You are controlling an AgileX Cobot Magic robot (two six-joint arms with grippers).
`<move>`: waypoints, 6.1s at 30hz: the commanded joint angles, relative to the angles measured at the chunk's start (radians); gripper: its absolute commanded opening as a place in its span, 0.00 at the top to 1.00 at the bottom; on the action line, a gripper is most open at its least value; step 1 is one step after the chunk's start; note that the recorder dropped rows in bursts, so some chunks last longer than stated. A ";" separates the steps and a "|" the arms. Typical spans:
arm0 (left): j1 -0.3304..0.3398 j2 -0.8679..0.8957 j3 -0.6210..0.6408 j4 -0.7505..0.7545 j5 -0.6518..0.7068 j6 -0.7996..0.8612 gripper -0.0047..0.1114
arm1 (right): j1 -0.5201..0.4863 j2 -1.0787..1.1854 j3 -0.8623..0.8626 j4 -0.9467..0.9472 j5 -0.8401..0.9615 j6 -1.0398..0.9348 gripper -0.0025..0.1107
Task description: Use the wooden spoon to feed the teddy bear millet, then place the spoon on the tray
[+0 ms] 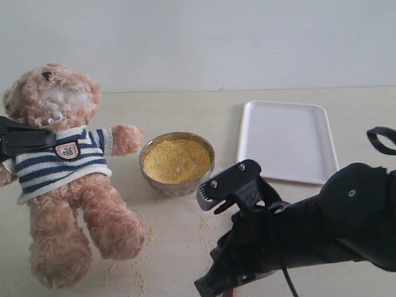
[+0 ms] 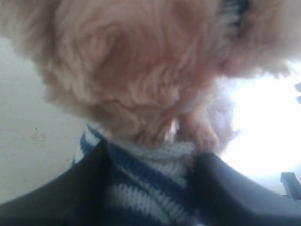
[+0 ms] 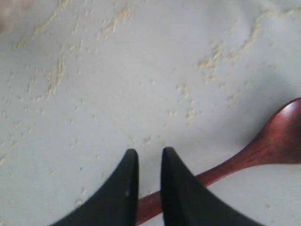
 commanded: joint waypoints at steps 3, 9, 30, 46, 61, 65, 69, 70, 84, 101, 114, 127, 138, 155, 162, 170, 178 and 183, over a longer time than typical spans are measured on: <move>0.002 0.000 -0.007 -0.008 0.032 0.004 0.92 | 0.001 -0.230 0.000 -0.006 -0.173 -0.078 0.98; 0.002 0.000 -0.007 -0.008 0.032 0.004 0.92 | 0.001 -0.303 0.000 0.028 -0.580 -0.644 0.98; 0.002 0.000 -0.007 -0.006 0.032 0.004 0.92 | -0.101 -0.351 -0.059 0.600 -0.781 -1.035 0.98; 0.002 0.000 -0.007 -0.008 0.036 -0.005 0.92 | -0.209 -0.374 -0.047 -0.699 -0.921 1.140 0.98; 0.002 0.000 -0.007 -0.007 0.039 -0.005 0.92 | -0.208 -0.156 -0.300 -0.936 0.577 0.970 0.98; 0.002 0.000 -0.007 0.006 0.039 -0.005 0.92 | -0.206 -0.090 -0.306 -0.934 0.606 1.101 0.98; 0.002 0.000 -0.007 0.003 0.039 -0.005 0.92 | -0.173 -0.046 -0.302 -0.919 0.640 1.160 0.98; 0.002 0.000 -0.007 0.003 0.039 -0.005 0.92 | -0.131 -0.031 -0.302 -0.921 0.642 1.160 0.96; 0.002 0.000 -0.007 0.007 0.039 -0.005 0.92 | -0.038 0.147 -0.302 -1.033 0.567 1.411 0.45; 0.002 0.000 -0.007 0.007 0.045 -0.005 0.92 | -0.031 0.197 -0.302 -1.170 0.530 1.578 0.45; 0.002 0.000 -0.007 0.007 0.047 -0.005 0.92 | -0.031 0.199 -0.302 -1.221 0.454 1.646 0.45; 0.002 0.000 -0.007 0.003 0.047 -0.005 0.92 | -0.031 0.199 -0.302 -1.313 0.463 1.700 0.45; 0.002 0.000 -0.007 -0.004 0.047 -0.005 0.92 | -0.031 0.244 -0.302 -1.313 0.527 1.700 0.45; 0.002 0.000 -0.007 -0.014 0.047 -0.005 0.92 | -0.031 0.243 -0.302 -1.389 0.648 1.655 0.45; 0.002 0.000 -0.007 -0.014 0.047 -0.005 0.92 | -0.031 0.243 -0.302 -1.292 0.660 1.523 0.45; 0.002 0.000 -0.007 -0.014 0.047 -0.005 0.92 | -0.031 0.243 -0.302 -1.179 0.637 1.462 0.65; 0.002 0.000 -0.007 -0.014 0.079 -0.005 0.92 | -0.031 0.243 -0.302 -1.179 0.660 1.455 0.70; 0.002 0.000 -0.007 -0.019 0.099 -0.005 0.92 | -0.031 0.243 -0.302 -1.179 0.655 1.454 0.70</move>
